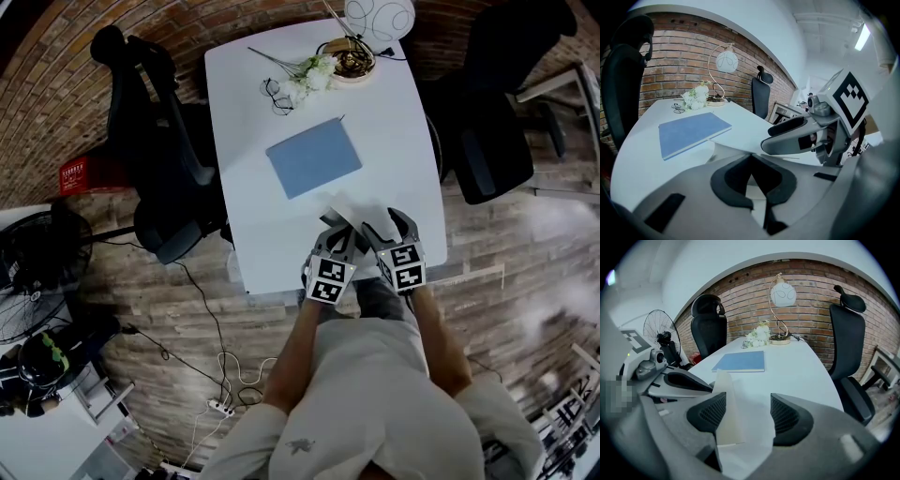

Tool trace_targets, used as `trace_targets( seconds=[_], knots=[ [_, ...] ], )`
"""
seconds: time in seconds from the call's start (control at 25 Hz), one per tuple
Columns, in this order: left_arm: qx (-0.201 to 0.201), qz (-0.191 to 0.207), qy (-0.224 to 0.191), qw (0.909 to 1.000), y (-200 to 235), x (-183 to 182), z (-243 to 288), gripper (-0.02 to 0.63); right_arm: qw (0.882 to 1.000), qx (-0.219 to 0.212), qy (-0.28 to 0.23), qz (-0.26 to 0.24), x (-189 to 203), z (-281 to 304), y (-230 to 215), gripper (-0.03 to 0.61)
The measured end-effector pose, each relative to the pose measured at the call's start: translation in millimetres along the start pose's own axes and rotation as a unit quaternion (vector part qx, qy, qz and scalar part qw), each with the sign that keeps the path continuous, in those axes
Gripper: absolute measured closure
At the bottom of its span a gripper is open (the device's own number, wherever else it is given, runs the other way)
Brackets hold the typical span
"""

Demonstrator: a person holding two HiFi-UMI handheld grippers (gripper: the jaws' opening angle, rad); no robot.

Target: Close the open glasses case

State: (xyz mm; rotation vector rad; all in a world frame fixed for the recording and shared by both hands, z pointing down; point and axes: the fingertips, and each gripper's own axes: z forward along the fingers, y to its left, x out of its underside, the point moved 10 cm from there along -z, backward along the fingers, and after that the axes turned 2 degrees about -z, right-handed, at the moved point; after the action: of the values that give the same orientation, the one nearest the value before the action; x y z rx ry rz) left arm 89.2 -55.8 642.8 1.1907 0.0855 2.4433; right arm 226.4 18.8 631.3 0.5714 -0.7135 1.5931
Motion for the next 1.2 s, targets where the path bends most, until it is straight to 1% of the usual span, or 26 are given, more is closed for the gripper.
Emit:
trace_targets(
  seconds=[0.28,0.4,0.68,1.2],
  knots=[
    [-0.002,-0.005,0.003,1.0000,2.0,5.5,-4.8,0.609,1.000,-0.005,-0.001,-0.001,-0.9,0.2,8.2,0.281],
    [-0.005,-0.004,-0.004,1.0000,3.9,7.4,-6.6,0.609,1.000,-0.010,-0.003,0.004,-4.9,-0.4,14.7,0.281],
    [-0.001,-0.014,0.004,0.9999,4.2,13.7,-10.3,0.609,1.000,-0.010,0.003,-0.010,2.3,1.0,18.8,0.281],
    [-0.010,-0.022,0.002,0.9997,8.2,25.1,-13.6,0.609,1.000,-0.018,0.013,-0.019,5.5,4.1,26.6,0.281]
  ],
)
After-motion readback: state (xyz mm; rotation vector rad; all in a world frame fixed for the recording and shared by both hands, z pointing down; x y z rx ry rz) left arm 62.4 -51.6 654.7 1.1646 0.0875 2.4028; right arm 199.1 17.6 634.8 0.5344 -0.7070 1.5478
